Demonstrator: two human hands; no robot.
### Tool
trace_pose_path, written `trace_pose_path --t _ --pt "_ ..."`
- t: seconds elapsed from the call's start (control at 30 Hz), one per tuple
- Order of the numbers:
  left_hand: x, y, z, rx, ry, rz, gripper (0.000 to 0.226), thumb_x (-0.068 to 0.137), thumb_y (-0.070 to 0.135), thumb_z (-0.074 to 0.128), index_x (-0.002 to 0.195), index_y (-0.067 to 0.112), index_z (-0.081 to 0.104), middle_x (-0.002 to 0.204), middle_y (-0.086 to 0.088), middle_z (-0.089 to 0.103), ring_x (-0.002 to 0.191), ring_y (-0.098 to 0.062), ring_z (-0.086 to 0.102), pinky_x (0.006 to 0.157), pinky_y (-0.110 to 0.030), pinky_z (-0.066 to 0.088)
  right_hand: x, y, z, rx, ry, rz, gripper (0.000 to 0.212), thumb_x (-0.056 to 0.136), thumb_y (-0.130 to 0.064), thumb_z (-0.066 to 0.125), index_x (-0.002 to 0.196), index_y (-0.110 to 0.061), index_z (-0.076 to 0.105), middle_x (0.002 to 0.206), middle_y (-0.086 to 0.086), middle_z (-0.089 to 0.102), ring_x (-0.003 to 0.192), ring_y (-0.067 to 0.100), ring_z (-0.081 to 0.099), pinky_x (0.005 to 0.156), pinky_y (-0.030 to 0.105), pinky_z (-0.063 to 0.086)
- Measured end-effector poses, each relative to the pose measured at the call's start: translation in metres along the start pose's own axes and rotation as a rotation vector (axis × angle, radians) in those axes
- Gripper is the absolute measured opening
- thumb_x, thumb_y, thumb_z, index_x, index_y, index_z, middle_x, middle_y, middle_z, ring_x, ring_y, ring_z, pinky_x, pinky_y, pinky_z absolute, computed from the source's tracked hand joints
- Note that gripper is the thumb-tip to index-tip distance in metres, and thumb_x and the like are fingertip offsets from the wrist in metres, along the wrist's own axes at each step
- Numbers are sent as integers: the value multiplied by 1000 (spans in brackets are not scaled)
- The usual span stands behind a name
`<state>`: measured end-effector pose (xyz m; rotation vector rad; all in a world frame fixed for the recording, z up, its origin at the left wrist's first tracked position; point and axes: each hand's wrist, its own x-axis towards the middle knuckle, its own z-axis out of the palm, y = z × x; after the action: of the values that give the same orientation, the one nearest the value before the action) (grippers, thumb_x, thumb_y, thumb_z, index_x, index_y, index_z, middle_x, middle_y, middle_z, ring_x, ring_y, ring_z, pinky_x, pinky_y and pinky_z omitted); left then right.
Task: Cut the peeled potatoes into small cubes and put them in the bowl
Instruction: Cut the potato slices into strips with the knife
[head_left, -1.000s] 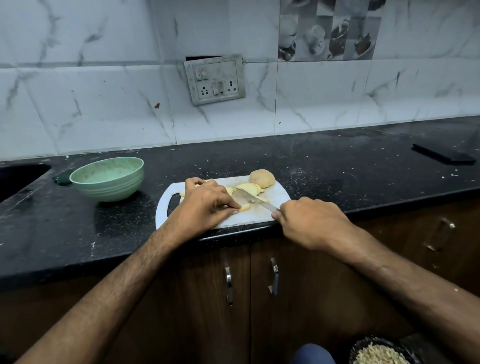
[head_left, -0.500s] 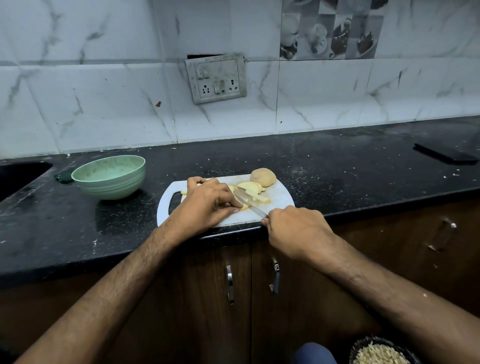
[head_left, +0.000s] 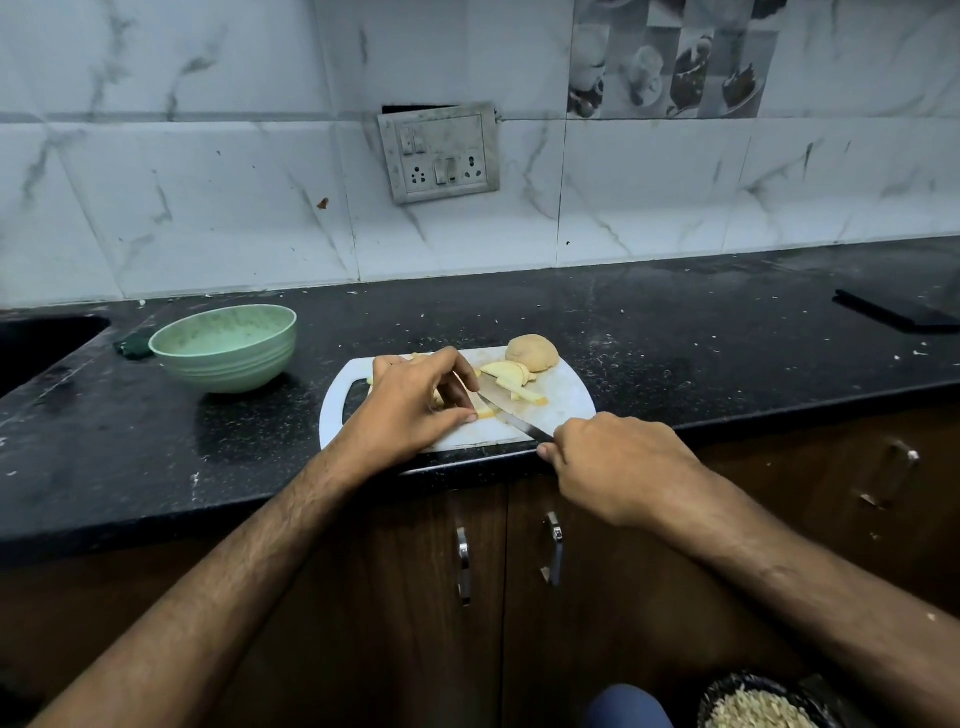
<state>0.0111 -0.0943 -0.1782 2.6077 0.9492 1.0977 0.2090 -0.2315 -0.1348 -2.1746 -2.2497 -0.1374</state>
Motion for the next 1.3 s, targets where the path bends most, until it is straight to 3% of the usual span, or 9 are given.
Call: trace_pose_path --t 0.23,0.43,0.67,0.83,1.1,1.3 --pt "3 3 -1 -22 -1 -38 33 76 22 86 90 31 57 77 26 70 82 5 67 92 -58 45 8 0 -2 -6 -27 4 35 105 -42 28 110 -18 53 115 7 62 102 29 58 74 37 36" --pt "-1 7 1 -63 32 -125 32 76 26 85 91 32 58 79 28 70 82 1 67 93 -59 44 7 -7 0 -229 49 -82 27 103 -31 35 113 -18 57 111 5 64 99 30 63 77 41 45" --pt "-2 10 0 -86 31 -157 32 76 24 86 90 33 58 80 26 71 84 3 67 94 -59 44 24 10 -9 12 -146 -8 35 104 -42 34 115 -17 56 122 10 62 108 31 59 80 38 41" --pt "-2 12 1 -84 38 -172 32 76 23 86 91 32 58 79 27 70 83 3 66 93 -58 44 14 11 8 -248 106 -104 36 105 -39 29 114 -19 58 110 7 65 97 32 64 70 38 42" --pt "-3 12 1 -89 44 -182 38 75 24 85 96 35 55 79 28 71 80 4 66 94 -58 45 19 20 1 9 0 -50 34 104 -50 27 90 -26 48 109 7 63 99 30 60 73 38 39" --pt "-3 11 0 -92 33 -170 40 76 21 84 98 36 55 80 27 71 79 5 66 94 -58 45 18 13 4 11 -45 -46 34 104 -49 29 91 -23 45 107 7 63 82 26 49 72 37 39"
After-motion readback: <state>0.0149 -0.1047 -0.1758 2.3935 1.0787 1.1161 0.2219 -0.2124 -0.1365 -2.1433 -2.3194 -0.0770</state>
